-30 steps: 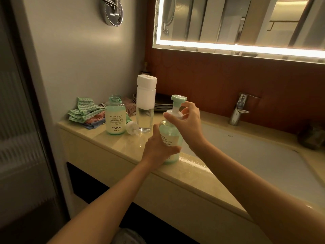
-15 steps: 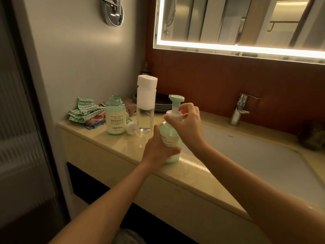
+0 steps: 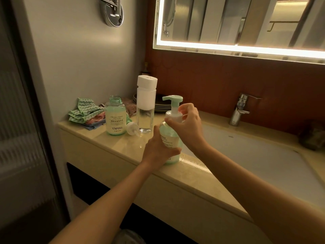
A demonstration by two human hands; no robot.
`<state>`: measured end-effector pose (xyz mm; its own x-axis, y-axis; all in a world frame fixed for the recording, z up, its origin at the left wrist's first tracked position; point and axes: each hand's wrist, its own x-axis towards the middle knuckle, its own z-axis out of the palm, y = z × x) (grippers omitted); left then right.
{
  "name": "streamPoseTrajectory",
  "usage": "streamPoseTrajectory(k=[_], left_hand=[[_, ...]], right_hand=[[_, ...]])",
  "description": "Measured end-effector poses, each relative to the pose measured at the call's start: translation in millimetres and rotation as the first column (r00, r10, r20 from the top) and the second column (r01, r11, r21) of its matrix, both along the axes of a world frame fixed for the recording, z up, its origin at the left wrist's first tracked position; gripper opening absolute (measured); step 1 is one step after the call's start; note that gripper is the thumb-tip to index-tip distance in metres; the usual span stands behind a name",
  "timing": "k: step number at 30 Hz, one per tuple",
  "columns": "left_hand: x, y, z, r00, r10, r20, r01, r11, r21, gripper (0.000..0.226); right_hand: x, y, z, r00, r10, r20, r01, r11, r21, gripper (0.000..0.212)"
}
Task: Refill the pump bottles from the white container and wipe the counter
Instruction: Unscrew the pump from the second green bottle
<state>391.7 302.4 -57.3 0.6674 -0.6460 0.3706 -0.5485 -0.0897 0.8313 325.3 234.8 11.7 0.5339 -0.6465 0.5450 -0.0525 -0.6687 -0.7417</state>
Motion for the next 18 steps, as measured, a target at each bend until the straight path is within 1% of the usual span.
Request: streamPoseTrajectory(k=[3, 5, 7, 10, 13, 18], left_hand=[[-0.1, 0.7, 0.0, 1.000, -0.003, -0.003, 0.003, 1.000, -0.006, 0.089], [-0.4, 1.4, 0.2, 1.000, -0.007, 0.003, 0.007, 1.000, -0.007, 0.089], [-0.5, 1.4, 0.4, 1.000, -0.012, 0.005, 0.012, 1.000, -0.008, 0.088], [-0.4, 0.8, 0.6, 1.000, 0.001, 0.012, -0.001, 1.000, 0.005, 0.091], [0.5, 0.7, -0.5, 1.000, -0.011, 0.006, 0.011, 1.000, 0.002, 0.090], [1.3, 1.4, -1.4, 1.000, -0.012, 0.002, 0.012, 1.000, 0.006, 0.088]], right_hand=[[-2.8, 3.2, 0.4, 0.993, 0.116, 0.015, -0.117, 0.990, 0.075, 0.048], [-1.8, 4.7, -0.3, 0.992, 0.128, 0.008, -0.128, 0.988, 0.082, 0.056], [1.2, 4.1, -1.1, 0.997, 0.080, -0.005, -0.080, 0.996, 0.049, 0.062], [3.3, 1.9, 0.6, 0.999, -0.041, -0.030, 0.040, 0.999, -0.012, 0.069], [2.1, 1.0, 0.9, 0.999, -0.037, -0.002, 0.037, 0.999, 0.002, 0.064], [-3.7, 6.3, -1.3, 0.992, 0.125, 0.006, -0.125, 0.989, 0.077, 0.055]])
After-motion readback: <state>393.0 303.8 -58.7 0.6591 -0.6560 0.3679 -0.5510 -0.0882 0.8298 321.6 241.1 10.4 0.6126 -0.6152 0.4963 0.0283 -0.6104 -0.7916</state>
